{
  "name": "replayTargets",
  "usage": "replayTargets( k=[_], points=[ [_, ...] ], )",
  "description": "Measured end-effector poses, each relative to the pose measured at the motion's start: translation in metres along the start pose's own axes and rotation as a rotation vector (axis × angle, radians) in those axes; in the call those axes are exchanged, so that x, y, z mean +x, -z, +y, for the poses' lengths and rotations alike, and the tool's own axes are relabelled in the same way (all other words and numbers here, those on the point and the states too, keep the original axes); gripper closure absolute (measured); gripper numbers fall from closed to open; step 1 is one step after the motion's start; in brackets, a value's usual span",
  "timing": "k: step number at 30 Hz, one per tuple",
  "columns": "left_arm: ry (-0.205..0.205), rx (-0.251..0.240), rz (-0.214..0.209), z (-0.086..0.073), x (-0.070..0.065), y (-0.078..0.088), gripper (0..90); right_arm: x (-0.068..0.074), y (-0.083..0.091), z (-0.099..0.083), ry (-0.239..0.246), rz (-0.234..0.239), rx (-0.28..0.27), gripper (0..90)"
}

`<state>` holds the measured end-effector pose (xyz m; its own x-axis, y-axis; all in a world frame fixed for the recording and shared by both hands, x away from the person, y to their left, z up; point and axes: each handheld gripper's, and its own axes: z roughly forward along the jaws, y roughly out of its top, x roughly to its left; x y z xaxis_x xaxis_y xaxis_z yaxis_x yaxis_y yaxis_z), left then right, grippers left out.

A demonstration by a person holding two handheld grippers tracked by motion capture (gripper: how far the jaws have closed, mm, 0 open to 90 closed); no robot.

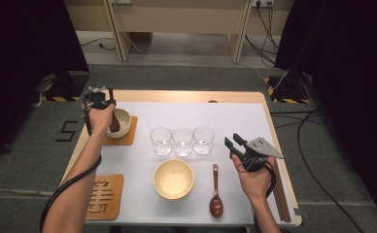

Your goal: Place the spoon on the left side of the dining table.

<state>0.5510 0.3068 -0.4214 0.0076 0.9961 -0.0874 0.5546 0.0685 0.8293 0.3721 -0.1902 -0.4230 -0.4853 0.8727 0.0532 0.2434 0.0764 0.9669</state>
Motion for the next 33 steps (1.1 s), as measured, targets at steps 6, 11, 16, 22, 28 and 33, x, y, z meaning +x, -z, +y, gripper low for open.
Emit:
replayTargets(
  k=[6, 11, 16, 22, 28, 33],
  points=[
    [-0.003, 0.009, 0.016, 0.001, 0.000, -0.002, 77.4, 0.000, -0.001, 0.000, -0.004, 0.003, 0.001, 61.1],
    [-0.005, 0.018, 0.025, -0.001, 0.002, -0.005, 76.4, 0.000, -0.001, -0.001, 0.005, 0.000, -0.002, 60.9],
    [-0.001, 0.019, 0.026, -0.003, 0.004, -0.007, 73.7, 0.000, -0.001, -0.001, 0.005, -0.001, -0.001, 60.9],
    [-0.001, 0.005, 0.009, -0.004, 0.005, 0.000, 71.9, -0.001, -0.002, 0.000, 0.010, -0.002, 0.005, 60.9],
    [-0.012, -0.005, -0.017, -0.005, 0.004, 0.011, 69.6, -0.002, -0.002, 0.003, 0.004, -0.008, 0.010, 60.8],
    [-0.007, -0.016, -0.048, -0.010, 0.001, 0.025, 67.5, -0.004, -0.001, 0.004, -0.003, -0.015, 0.019, 60.8]
  ],
)
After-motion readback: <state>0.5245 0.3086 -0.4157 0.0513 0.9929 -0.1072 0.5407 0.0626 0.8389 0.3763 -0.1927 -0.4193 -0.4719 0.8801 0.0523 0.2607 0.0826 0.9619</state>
